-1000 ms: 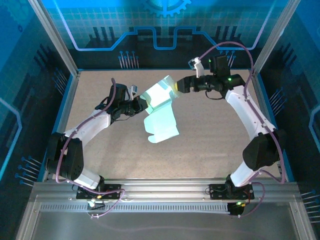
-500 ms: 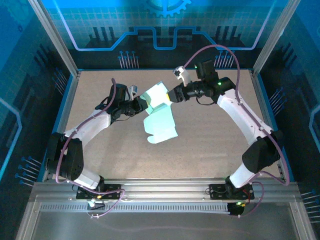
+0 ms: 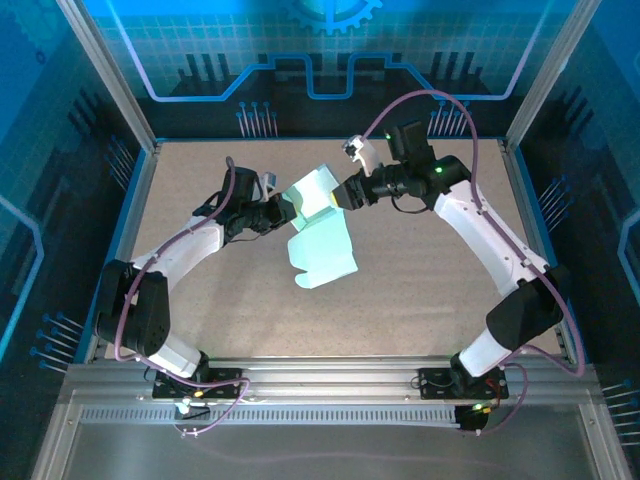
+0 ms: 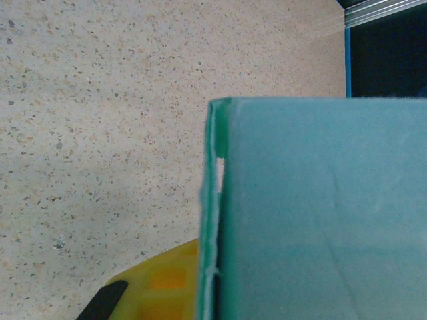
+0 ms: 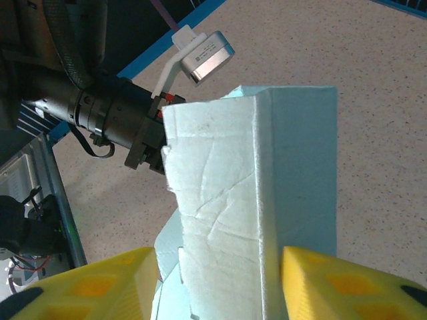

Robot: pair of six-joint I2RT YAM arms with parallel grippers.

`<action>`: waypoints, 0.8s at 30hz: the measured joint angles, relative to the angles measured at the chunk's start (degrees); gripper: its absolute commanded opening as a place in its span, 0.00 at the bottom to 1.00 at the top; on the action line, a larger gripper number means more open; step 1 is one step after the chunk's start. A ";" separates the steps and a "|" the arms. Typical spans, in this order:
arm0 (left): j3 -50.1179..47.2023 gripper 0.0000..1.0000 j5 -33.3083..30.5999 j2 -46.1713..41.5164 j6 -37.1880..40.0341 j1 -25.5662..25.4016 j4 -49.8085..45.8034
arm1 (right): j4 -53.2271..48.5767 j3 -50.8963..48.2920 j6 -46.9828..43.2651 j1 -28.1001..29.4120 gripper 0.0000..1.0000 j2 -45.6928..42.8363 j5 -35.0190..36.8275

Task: Fold the paper box

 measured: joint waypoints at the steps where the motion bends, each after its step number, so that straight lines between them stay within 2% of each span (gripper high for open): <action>1: 0.02 0.00 0.00 0.00 0.00 0.00 0.00 | -0.52 0.42 -0.02 0.15 0.51 0.07 0.09; 7: 0.07 0.00 0.00 0.20 -0.02 0.00 -0.09 | -4.00 5.29 -1.55 3.39 0.54 2.16 0.44; 13: 0.07 0.00 0.00 0.68 -0.02 0.00 -0.09 | -5.22 4.94 -1.70 4.96 0.55 1.95 1.44; 16: 0.07 0.00 0.00 0.70 -0.02 0.00 -0.09 | -2.14 0.94 0.87 2.93 0.59 -1.36 1.14; 21: 0.07 0.00 0.02 0.70 0.00 -0.02 -0.09 | 1.27 -2.51 5.66 -4.52 0.65 -6.58 0.98; 23: 0.07 0.00 0.02 0.70 0.00 0.00 -0.09 | 2.34 -2.73 7.43 -6.95 0.63 -6.78 0.70; 24: 0.07 0.00 0.02 0.70 0.00 0.00 -0.09 | 2.73 -3.04 8.09 -7.67 0.59 -6.64 0.39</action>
